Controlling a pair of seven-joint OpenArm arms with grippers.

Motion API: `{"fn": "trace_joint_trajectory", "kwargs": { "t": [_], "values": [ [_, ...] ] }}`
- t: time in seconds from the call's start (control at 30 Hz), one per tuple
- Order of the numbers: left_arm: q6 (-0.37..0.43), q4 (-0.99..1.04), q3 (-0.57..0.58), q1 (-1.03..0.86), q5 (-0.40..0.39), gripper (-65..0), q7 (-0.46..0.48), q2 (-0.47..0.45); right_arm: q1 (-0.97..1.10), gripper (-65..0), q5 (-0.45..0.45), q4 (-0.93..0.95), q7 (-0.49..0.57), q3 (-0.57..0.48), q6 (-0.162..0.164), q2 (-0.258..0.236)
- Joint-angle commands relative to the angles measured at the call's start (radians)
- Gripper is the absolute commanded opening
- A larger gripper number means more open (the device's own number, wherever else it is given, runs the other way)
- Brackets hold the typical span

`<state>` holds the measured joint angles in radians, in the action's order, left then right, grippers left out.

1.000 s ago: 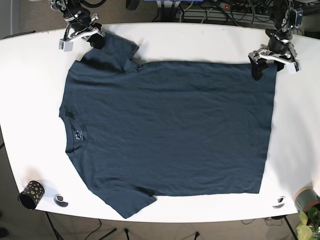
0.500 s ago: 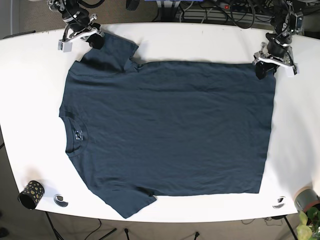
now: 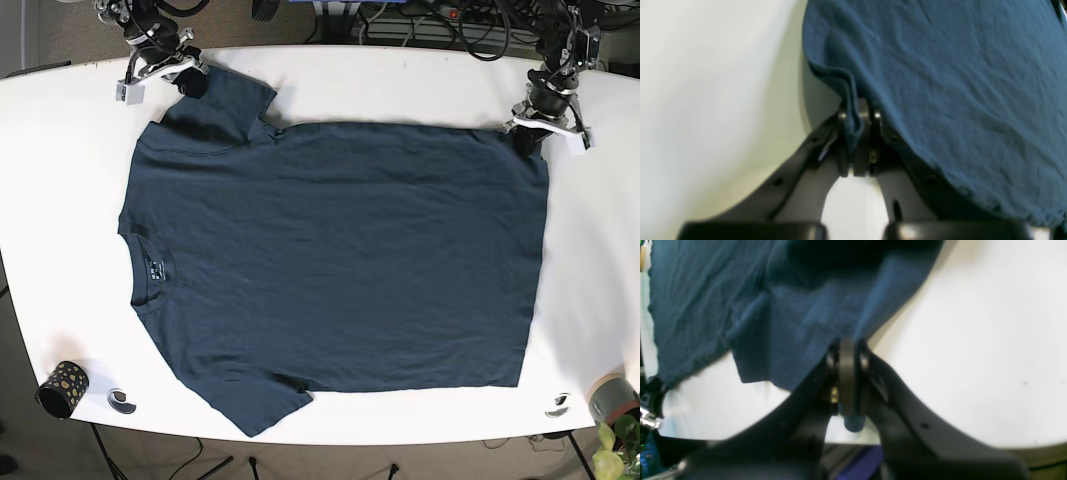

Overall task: Fold the T-shirt properly
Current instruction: 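Pull the shirt edge toward the robot with both grippers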

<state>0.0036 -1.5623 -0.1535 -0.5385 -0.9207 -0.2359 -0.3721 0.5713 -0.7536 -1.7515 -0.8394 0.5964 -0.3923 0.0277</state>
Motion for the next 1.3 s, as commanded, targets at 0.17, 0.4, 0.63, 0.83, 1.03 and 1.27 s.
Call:
{"fn": "trace_joint_trajectory", "kwargs": {
  "t": [0.17, 0.4, 0.63, 0.83, 1.03, 1.27],
  "values": [
    [0.000, -0.102, 0.001, -0.055, 0.004, -65.0, -0.020, -0.012, 0.063, -65.0, -0.001, -0.081, 0.004, 0.010, 0.005, -0.008],
    [0.000, -0.181, -0.004, -0.119, 0.010, -65.0, -0.020, -0.017, 0.137, -65.0, -0.002, -0.167, 0.007, 0.029, -0.030, -0.001],
    [0.000, -0.298, -0.001, -0.220, 0.116, -65.0, -0.015, -0.025, 0.214, -65.0, -0.002, -0.219, 0.010, 0.050, -0.064, 0.028],
    [-0.018, -0.346, -0.001, -0.312, 0.180, -65.0, -0.013, -0.025, 0.270, -65.0, -0.002, -0.219, 0.010, 0.058, -0.093, 0.030],
    [-0.170, -0.344, -0.004, -0.375, 0.240, -65.0, -0.010, -0.018, 0.293, -65.0, -0.002, -0.221, 0.010, 0.058, -0.122, 0.031],
    [-0.195, -0.390, -0.019, -0.335, 0.246, -65.0, -0.012, 0.008, 0.258, -65.0, -0.102, -0.221, 0.010, 0.089, -0.122, 0.019]
  ]
}}
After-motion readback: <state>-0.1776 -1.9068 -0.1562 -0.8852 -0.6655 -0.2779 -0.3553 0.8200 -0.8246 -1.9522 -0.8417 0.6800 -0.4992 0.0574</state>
